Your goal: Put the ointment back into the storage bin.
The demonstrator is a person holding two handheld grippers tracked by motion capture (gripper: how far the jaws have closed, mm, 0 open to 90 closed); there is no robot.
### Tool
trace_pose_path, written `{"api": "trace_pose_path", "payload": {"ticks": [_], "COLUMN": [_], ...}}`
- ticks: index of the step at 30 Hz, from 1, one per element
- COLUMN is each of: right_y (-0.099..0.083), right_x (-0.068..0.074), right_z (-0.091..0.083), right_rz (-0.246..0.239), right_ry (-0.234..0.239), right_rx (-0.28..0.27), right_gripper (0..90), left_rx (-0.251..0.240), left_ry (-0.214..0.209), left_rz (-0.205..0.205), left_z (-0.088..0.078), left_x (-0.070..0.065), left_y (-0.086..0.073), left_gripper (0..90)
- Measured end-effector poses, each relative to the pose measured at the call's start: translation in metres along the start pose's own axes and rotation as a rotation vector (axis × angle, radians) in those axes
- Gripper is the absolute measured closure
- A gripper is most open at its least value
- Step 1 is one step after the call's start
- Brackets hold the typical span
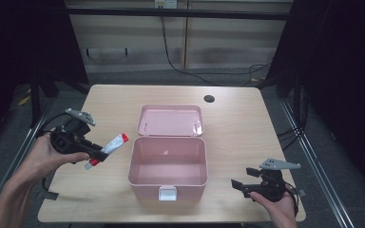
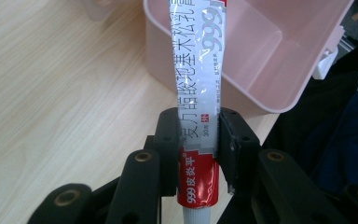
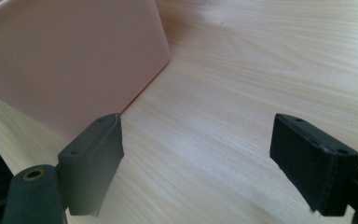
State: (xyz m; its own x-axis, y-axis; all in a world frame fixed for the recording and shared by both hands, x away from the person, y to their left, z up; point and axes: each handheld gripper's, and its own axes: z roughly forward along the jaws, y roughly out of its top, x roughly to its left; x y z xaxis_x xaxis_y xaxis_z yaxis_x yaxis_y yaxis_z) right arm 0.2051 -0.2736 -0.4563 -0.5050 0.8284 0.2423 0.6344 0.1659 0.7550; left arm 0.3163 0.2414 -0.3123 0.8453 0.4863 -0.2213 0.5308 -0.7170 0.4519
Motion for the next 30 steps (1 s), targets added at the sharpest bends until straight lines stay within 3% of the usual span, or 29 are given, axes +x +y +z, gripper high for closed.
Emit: {"api": "trace_pose_path", "payload": {"ticks": [7, 8, 22, 28, 30], "right_y": [0.000, 0.000, 0.000, 0.000, 0.000], "right_x": [0.000, 0.000, 0.001, 0.001, 0.001], "right_z": [0.000, 0.000, 0.000, 0.000, 0.000], "right_rz": [0.002, -0.002, -0.006, -0.006, -0.005], "right_ry": [0.000, 0.000, 0.005, 0.004, 0.005], "right_rx": [0.002, 0.002, 0.002, 0.003, 0.006], "right_gripper": [17.4, 17.3, 17.0, 17.1, 17.1], "left_rx": [0.027, 0.044, 0.125, 0.148, 0.164], "left_ry": [-0.016, -0.024, -0.076, -0.114, -0.137], "left_rz": [0.063, 0.092, 0.162, 0.170, 0.193], "left_z": [0.003, 0.004, 0.033, 0.048, 0.055], "left_x": [-0.017, -0.020, -0.043, -0.048, -0.050], "left_y": [0.026, 0.031, 0.064, 0.075, 0.078], "left_gripper": [70.6, 70.6, 70.6, 70.6, 70.6]}}
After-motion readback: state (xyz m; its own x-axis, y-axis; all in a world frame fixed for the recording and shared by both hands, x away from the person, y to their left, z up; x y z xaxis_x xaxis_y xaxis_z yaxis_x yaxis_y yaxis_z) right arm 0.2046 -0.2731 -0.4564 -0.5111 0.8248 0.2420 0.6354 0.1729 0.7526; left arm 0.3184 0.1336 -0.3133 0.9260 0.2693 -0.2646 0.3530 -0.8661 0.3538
